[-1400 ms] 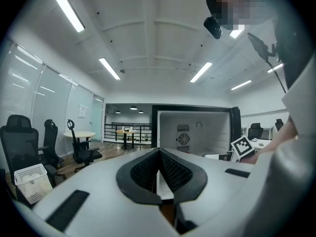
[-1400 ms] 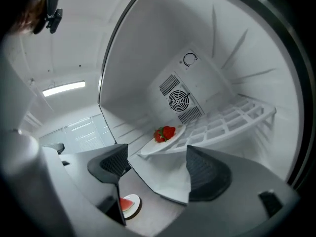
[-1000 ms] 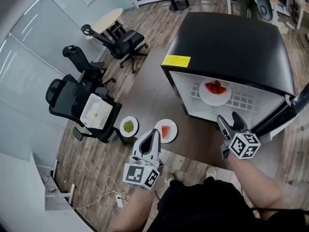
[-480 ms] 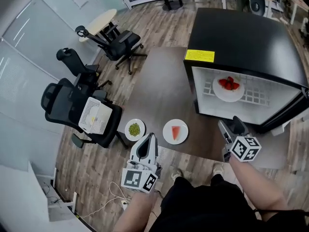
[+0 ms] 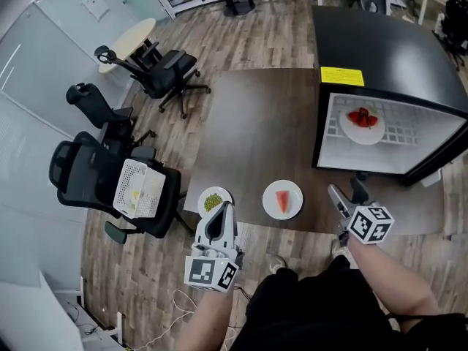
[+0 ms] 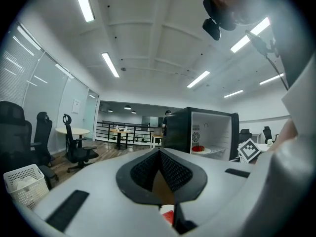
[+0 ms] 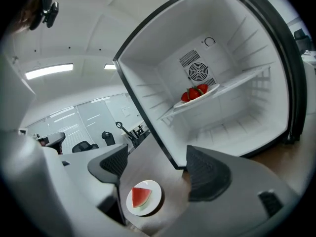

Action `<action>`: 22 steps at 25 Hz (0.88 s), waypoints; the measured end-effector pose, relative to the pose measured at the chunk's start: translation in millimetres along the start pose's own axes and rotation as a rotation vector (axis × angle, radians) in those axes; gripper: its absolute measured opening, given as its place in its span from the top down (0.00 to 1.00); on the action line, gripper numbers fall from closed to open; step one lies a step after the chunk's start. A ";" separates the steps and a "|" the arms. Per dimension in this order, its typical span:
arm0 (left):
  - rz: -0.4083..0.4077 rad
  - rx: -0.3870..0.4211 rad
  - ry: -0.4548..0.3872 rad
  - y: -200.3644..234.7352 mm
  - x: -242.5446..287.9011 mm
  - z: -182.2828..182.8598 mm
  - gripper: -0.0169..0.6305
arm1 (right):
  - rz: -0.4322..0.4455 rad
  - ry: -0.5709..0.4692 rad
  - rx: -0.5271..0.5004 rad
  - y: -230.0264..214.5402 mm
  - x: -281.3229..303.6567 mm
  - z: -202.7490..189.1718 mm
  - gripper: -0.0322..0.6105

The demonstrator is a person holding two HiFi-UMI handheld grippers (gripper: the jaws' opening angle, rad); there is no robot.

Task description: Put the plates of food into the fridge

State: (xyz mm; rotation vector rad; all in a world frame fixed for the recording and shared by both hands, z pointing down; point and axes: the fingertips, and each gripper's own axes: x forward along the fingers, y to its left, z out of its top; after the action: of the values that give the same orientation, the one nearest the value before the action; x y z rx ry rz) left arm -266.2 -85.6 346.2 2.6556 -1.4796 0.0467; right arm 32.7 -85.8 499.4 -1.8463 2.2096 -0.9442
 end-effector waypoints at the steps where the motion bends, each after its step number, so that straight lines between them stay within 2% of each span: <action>1: -0.008 -0.003 -0.002 8.0 -2.7 -2.1 0.97 | -0.002 0.000 0.002 7.1 1.8 -4.0 0.36; 5: -0.038 -0.016 0.009 33.3 -11.6 -6.8 0.97 | -0.006 0.009 0.018 34.0 9.2 -23.1 0.36; 12: -0.131 0.004 0.046 58.1 -20.7 -14.5 0.97 | -0.082 0.031 0.092 59.2 7.8 -64.1 0.36; 15: -0.170 0.004 0.048 62.5 -22.6 -18.4 0.97 | -0.107 0.046 0.089 67.8 3.6 -77.4 0.36; 18: -0.199 -0.005 0.054 67.0 -21.0 -26.6 0.97 | -0.108 0.055 0.084 79.0 2.4 -85.3 0.36; 22: -0.196 -0.007 0.023 68.4 -17.7 -20.3 0.97 | -0.084 0.079 0.094 87.5 1.1 -95.2 0.36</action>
State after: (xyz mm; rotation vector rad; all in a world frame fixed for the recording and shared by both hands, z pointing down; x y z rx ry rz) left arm -333.1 -104.3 370.1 2.7702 -1.2033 0.0559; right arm -85.8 -44.4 530.3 -1.9042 2.1048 -1.1350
